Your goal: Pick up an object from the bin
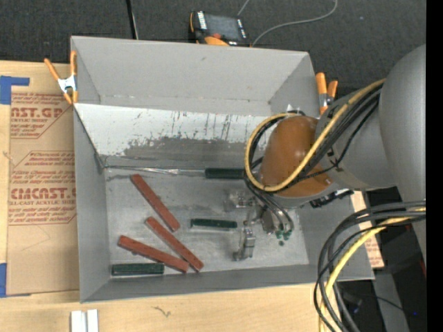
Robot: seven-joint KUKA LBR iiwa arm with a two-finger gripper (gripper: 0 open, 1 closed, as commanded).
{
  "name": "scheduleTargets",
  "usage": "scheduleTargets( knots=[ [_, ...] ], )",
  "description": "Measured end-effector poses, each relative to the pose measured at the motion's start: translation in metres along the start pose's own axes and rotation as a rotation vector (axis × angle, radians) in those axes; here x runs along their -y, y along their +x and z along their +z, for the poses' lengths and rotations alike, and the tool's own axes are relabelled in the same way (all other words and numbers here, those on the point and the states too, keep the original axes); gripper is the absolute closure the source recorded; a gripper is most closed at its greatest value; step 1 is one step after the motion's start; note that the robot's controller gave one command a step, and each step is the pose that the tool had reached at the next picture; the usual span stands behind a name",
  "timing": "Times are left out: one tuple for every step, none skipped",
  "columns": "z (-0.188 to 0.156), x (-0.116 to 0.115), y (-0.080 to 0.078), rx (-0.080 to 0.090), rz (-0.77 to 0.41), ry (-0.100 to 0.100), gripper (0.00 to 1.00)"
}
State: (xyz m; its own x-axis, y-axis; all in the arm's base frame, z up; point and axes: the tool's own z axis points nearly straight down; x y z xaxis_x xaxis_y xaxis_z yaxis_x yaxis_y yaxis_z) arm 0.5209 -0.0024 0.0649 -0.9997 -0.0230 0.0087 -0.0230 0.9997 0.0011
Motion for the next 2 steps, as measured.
scheduleTargets(
  knots=[
    [-0.005,0.001,-0.003,0.009,0.001,0.001,1.00],
    [-0.142,0.046,-0.039,0.020,-0.006,0.003,1.00]
  ],
)
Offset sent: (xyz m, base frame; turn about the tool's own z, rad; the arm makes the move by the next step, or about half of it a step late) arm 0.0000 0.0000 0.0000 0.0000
